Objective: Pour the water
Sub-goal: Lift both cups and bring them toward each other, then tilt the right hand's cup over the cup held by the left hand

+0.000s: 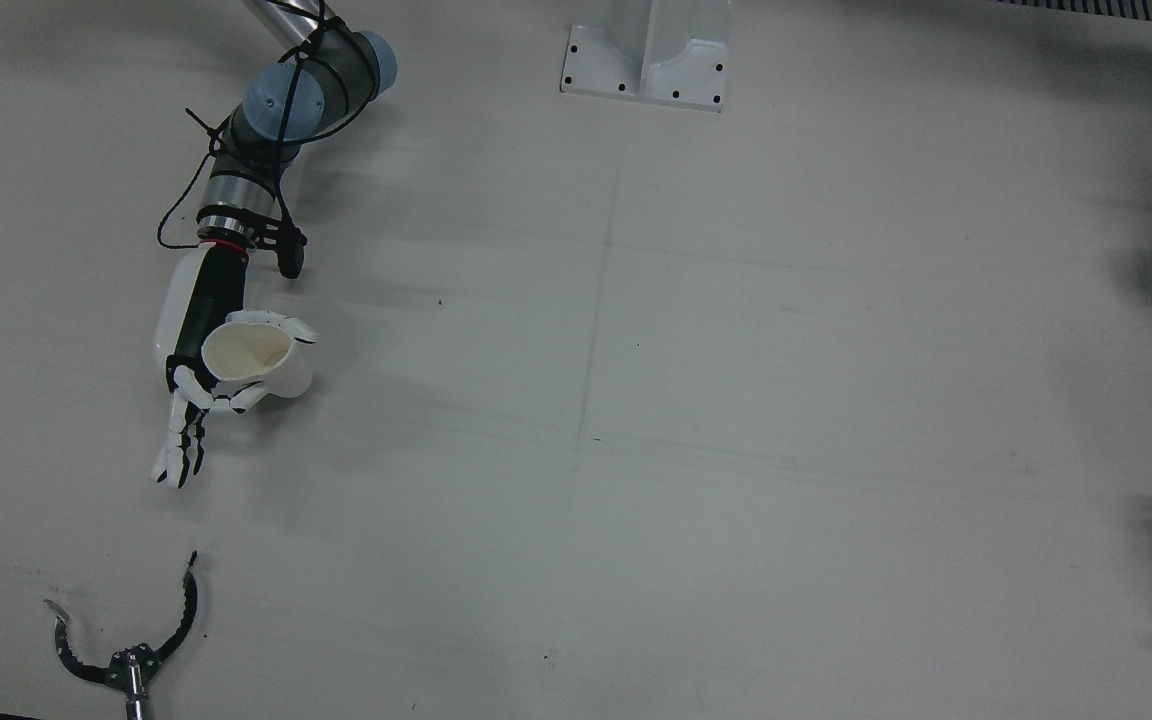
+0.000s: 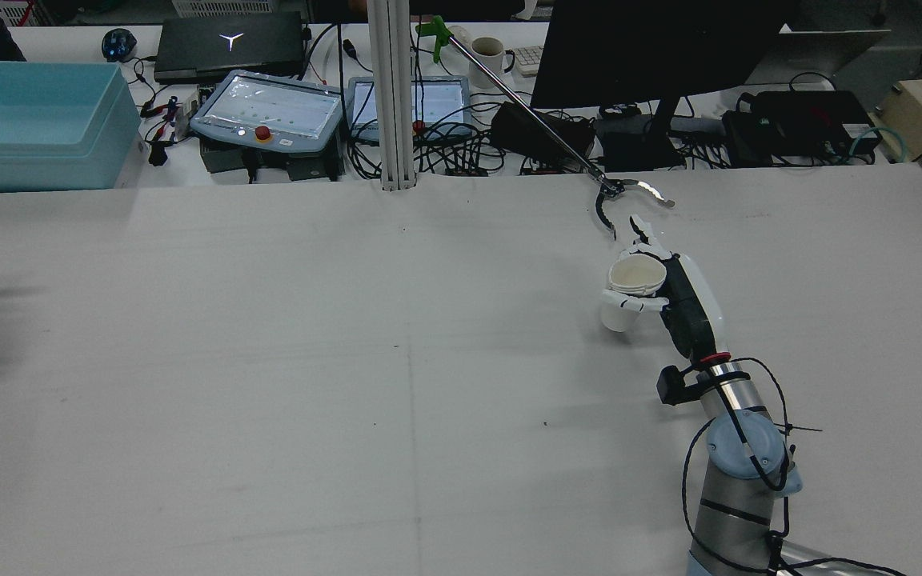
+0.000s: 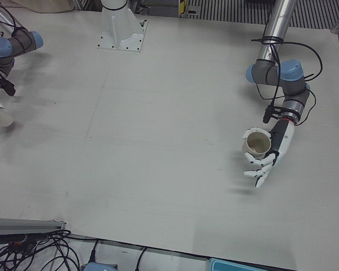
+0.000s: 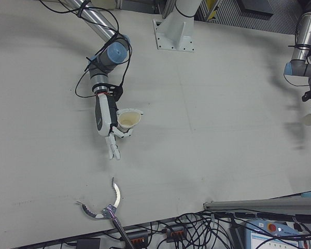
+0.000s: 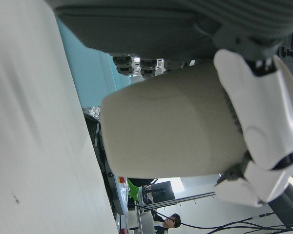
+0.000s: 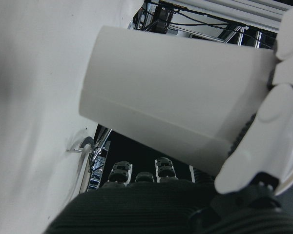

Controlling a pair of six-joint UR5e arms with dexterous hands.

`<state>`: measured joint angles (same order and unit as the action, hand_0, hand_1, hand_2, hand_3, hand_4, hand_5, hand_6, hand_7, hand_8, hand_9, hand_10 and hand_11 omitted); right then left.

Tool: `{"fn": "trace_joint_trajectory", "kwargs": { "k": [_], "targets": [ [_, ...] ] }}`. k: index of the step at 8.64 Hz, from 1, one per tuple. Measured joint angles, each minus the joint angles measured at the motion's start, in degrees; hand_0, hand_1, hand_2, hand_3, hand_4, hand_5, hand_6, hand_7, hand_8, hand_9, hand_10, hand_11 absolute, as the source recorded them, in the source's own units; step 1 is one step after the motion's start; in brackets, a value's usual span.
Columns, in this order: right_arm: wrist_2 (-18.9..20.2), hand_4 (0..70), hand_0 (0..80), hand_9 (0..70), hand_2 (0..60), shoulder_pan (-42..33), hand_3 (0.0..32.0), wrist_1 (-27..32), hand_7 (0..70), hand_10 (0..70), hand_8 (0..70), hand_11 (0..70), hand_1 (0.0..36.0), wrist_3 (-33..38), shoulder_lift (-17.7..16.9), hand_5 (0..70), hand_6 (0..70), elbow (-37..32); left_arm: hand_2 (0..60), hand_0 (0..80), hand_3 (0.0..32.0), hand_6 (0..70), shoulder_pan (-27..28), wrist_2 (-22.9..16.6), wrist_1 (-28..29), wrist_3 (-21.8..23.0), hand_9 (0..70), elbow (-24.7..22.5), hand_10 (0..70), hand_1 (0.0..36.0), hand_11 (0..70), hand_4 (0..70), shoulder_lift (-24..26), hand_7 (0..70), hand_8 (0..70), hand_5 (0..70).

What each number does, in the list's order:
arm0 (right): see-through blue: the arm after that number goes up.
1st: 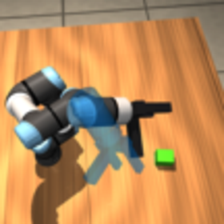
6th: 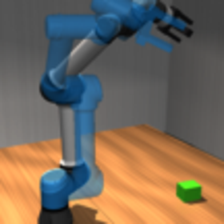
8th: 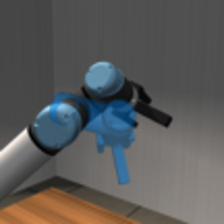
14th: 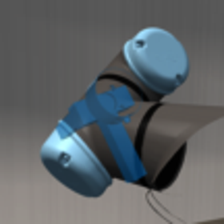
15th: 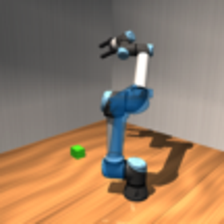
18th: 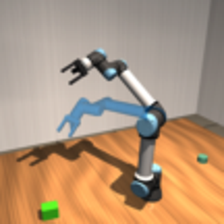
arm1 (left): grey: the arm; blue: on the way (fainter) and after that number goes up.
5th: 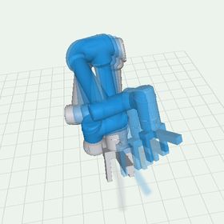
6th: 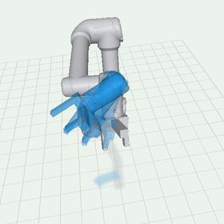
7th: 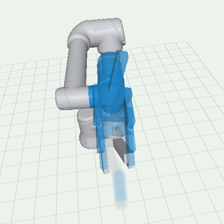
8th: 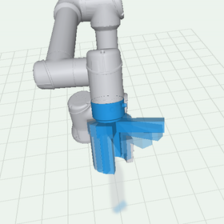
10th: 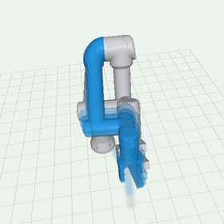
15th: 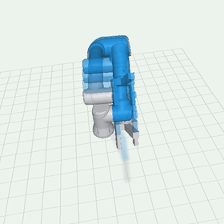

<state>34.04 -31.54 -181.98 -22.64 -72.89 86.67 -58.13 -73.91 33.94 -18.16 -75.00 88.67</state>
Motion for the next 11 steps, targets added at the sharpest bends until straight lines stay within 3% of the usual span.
{"fn": "trace_joint_trajectory", "kwargs": {
  "k": [1, 2, 5, 7, 8, 10, 11],
  "targets": [
    [1.66, 43.1, 48.0, 0.0, 42.8, -1.02, 0.0, -0.06, 6.4, 3.9, 0.0, 6.6, 20.2, -0.33, -0.55, 70.0, 4.1, 1.40, 60.0, 46.4, 0.0, 18.2, 0.16, -1.79, -1.56, -0.16, 10.4, -1.84, 4.1, 23.2, 6.7, 44.3, 1.13, 30.3, 5.3, 70.0],
    [2.81, 47.8, 47.6, 0.0, 60.0, -1.92, 0.0, -0.10, 7.0, 4.3, 0.0, 7.2, 24.8, -1.32, -1.40, 70.0, 4.1, 3.41, 60.0, 46.6, 0.0, 18.2, 0.69, -3.90, -3.54, -0.32, 10.1, -3.54, 4.0, 22.9, 6.5, 45.0, 3.09, 30.3, 5.1, 70.0],
    [3.82, 47.6, 48.0, 0.3, 60.0, -3.88, 0.0, -0.18, 8.8, 4.3, 0.0, 7.3, 25.9, -7.47, -3.32, 70.0, 4.4, 11.53, 60.0, 46.8, 0.0, 18.4, 4.15, -7.32, -9.41, -0.45, 10.1, -6.71, 4.0, 22.8, 6.7, 45.6, 9.28, 30.3, 5.1, 70.0],
    [7.12, 56.2, 48.7, 0.1, 60.0, -6.38, 0.0, -0.28, 7.5, 2.7, 0.0, 4.9, 26.9, -15.17, -3.54, 70.0, 3.4, 17.09, 60.0, 47.0, 0.0, 18.3, 8.74, -8.01, -12.23, -0.78, 10.1, -7.31, 4.0, 22.3, 6.7, 44.5, 13.06, 30.0, 5.1, 70.0],
    [9.47, 58.9, 48.0, 0.4, 60.0, -7.98, 0.0, -0.32, 9.2, 2.9, 0.0, 5.0, 25.4, -19.79, -3.55, 70.0, 4.3, 19.82, 58.1, 47.1, 0.0, 18.1, 11.13, -7.91, -13.24, -0.90, 9.6, -7.41, 3.9, 21.6, 6.5, 42.8, 14.64, 29.3, 4.8, 70.0],
    [11.65, 53.0, 47.6, 1.0, 58.4, -9.61, 0.0, -0.80, 12.1, 3.7, 0.1, 6.0, 22.9, -24.70, -3.15, 70.0, 5.6, 22.67, 57.2, 47.2, 0.0, 18.0, 15.77, -7.74, -15.58, -2.25, 9.1, -7.55, 3.7, 21.4, 6.2, 42.6, 18.82, 28.5, 4.6, 70.0],
    [11.95, 57.3, 48.4, 1.1, 60.0, -9.83, 0.0, -0.92, 12.8, 4.1, 0.2, 6.8, 25.0, -26.85, -2.65, 70.0, 6.4, 23.38, 57.5, 47.2, 0.0, 17.9, 18.01, -7.74, -16.64, -3.39, 9.2, -7.82, 3.7, 21.4, 6.3, 42.2, 20.87, 28.5, 4.7, 70.0]
  ]
}}
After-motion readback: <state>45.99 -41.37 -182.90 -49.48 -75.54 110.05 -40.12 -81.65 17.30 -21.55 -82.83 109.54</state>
